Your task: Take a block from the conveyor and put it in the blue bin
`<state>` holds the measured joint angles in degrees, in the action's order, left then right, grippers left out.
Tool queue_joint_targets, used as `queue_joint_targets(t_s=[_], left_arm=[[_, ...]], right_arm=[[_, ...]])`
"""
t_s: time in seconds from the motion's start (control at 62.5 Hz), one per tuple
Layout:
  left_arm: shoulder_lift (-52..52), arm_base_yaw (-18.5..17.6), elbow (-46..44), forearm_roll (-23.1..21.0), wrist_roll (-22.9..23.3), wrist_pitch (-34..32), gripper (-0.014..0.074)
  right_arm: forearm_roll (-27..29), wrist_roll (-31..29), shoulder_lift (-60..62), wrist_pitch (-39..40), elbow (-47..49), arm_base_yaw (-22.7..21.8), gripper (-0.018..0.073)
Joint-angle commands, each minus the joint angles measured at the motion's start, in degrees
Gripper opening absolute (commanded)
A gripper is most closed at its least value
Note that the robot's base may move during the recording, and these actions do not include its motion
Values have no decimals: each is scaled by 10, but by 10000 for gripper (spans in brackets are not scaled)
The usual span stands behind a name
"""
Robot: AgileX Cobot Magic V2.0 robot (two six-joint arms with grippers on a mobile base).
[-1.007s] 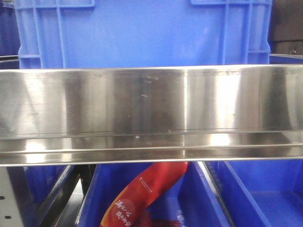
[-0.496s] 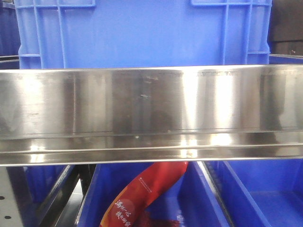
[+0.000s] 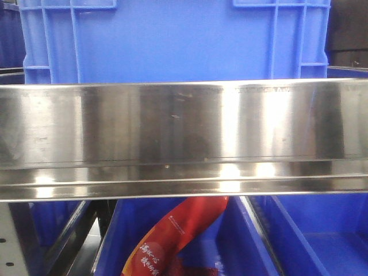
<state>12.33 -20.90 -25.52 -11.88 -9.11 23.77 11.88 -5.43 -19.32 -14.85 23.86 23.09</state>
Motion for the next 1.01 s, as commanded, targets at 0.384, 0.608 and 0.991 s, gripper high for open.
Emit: queue_joint_targets(t_s=[0.384, 0.608, 0.991], left_arm=[[-123, 260, 19, 20, 37, 104, -111], [-123, 332, 19, 20, 37, 94, -111], [-123, 376, 19, 20, 37, 94, -111]], right_arm=[[-12, 2, 63, 43, -46, -2, -162], [-12, 2, 63, 46, -46, -2, -162], [-12, 2, 63, 46, -46, -2, -162]])
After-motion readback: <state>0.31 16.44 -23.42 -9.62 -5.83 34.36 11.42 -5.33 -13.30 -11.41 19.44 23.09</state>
